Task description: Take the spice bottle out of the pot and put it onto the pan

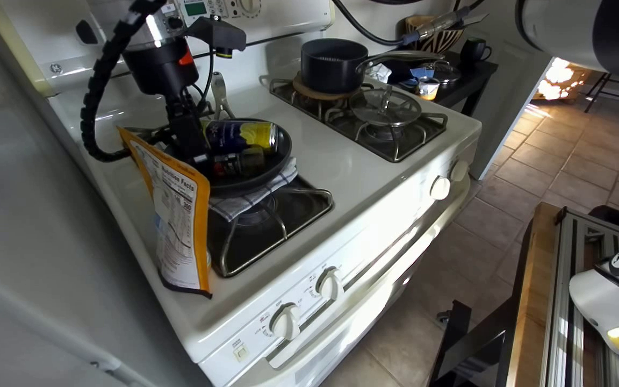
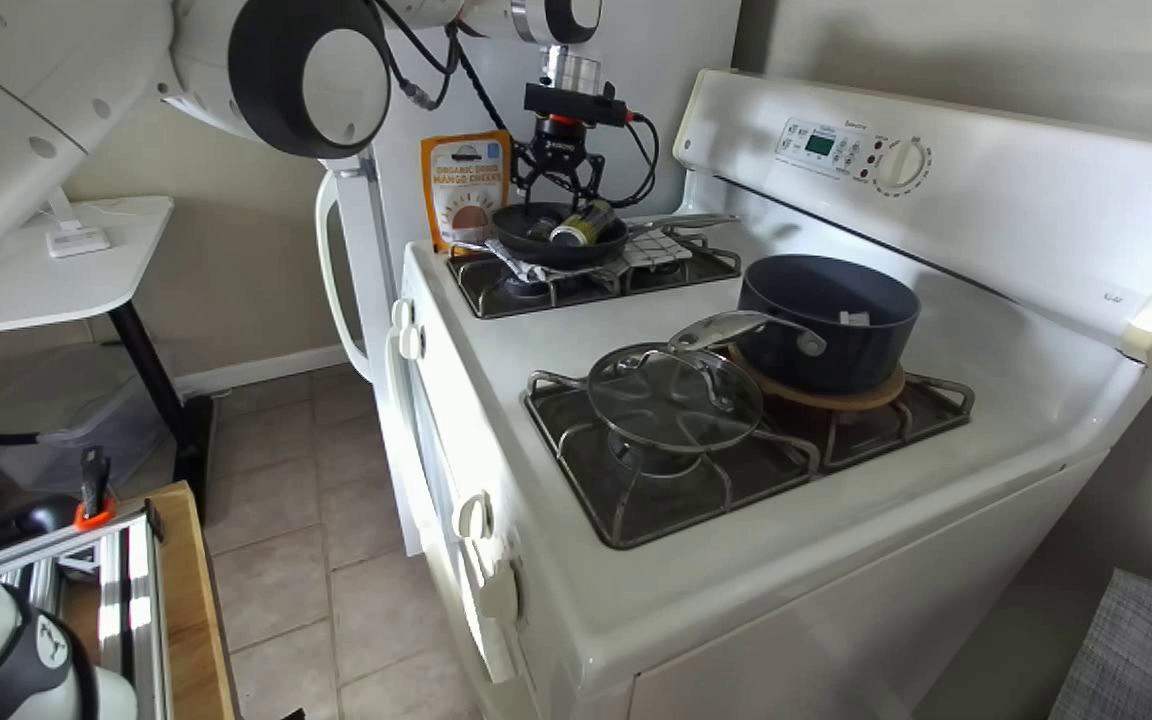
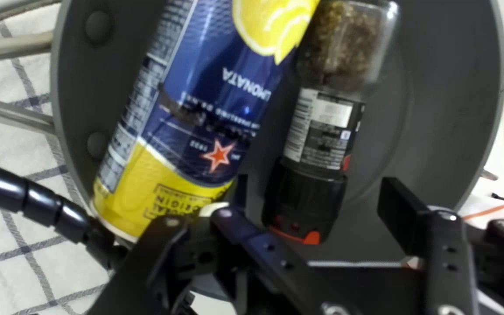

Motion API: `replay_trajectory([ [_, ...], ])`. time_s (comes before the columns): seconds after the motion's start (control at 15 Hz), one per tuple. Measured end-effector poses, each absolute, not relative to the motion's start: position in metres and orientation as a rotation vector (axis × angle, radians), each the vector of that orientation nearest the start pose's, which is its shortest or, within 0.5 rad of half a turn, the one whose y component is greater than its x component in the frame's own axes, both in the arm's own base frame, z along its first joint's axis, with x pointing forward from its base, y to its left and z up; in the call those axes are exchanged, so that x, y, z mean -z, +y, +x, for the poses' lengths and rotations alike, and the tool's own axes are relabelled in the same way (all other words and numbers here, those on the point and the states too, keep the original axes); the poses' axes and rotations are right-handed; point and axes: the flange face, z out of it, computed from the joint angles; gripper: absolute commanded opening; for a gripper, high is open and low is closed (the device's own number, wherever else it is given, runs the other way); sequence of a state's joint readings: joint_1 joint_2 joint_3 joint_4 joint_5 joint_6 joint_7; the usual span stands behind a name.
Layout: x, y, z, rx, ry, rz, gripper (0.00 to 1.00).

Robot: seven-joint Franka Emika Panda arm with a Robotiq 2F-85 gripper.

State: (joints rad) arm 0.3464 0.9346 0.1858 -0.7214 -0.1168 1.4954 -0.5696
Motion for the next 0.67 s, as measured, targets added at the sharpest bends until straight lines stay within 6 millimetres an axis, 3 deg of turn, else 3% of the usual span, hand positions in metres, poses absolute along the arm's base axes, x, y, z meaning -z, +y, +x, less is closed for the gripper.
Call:
replay_trajectory([
  [0.13, -0.403, 0.317, 0.695, -0.184, -1.547, -2.683, 1.00],
  [0.27, -0.436, 0.313, 0.697, -0.088, -1.551, -2.685, 1.00],
  [0.47, -0.515, 0.300, 0.690, 0.099, -1.505, -2.688, 1.00],
  [0.67, -0.593, 0.262, 0.682, 0.267, -1.319, -2.791, 1.00],
])
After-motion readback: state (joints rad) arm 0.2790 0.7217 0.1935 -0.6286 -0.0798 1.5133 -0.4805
